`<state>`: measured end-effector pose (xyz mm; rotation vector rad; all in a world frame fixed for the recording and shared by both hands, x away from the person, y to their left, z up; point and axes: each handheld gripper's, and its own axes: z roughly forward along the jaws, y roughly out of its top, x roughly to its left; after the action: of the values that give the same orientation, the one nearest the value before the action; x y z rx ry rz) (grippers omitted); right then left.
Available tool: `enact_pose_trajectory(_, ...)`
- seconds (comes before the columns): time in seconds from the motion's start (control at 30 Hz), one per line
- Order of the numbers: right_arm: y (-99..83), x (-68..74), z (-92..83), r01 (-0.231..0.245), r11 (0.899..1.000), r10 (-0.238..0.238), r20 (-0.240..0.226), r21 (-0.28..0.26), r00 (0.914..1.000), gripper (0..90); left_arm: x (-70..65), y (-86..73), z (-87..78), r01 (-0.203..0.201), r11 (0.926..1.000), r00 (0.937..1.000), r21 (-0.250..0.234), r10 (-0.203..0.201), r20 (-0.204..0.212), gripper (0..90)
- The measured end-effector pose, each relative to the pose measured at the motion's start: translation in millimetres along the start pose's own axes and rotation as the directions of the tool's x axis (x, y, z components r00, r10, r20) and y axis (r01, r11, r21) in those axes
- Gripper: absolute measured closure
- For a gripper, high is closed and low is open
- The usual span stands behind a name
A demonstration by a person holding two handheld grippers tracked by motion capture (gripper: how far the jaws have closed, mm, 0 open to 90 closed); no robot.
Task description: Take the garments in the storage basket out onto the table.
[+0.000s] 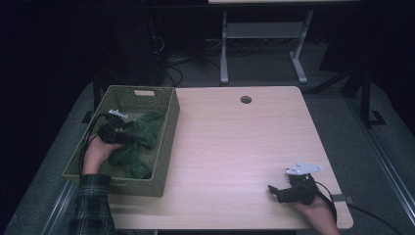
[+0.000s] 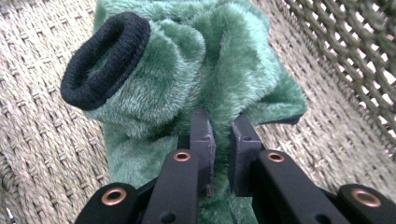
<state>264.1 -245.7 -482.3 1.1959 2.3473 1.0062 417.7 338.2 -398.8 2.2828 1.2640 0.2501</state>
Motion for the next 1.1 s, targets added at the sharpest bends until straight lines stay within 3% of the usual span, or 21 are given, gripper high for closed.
enact_pose_trajectory(0.3,0.0,0.0,0.0,0.0,1.0,0.0,0.0,0.0,1.0,6.5,-0.9,4.7,-14.8,0.028,0.997,0.9967,-0.071,-0.022,0.077,83.7)
enact_pose_trajectory(0.4,0.0,-0.1,-0.1,0.002,1.0,-0.002,0.0,0.001,1.0,6.5,-3.8,7.4,-24.0,0.044,0.9916,0.9961,-0.122,-0.034,0.082,83.7)
enact_pose_trajectory(0.63,0.0,-0.1,-0.1,0.001,1.0,-0.001,0.0,0.001,1.0,6.5,-8.2,11.4,-36.0,0.067,0.9817,0.9915,-0.179,-0.045,0.122,83.9)
enact_pose_trajectory(0.7,0.0,-0.1,-0.1,0.002,1.0,-0.002,0.0,0.001,1.0,6.5,-9.8,12.4,-40.4,0.078,0.9758,0.9896,-0.205,-0.051,0.135,83.9)
enact_pose_trajectory(0.83,0.0,0.0,0.0,0.0,1.0,0.0,0.0,0.0,1.0,6.5,-12.6,13.6,-49.9,0.116,0.9553,0.9808,-0.272,-0.067,0.183,84.6)
enact_pose_trajectory(1.1,0.0,-0.1,-0.1,0.001,1.0,-0.001,0.0,0.001,1.0,6.5,-19.8,16.8,-64.0,0.117,0.9356,0.9771,-0.333,-0.048,0.207,85.9)
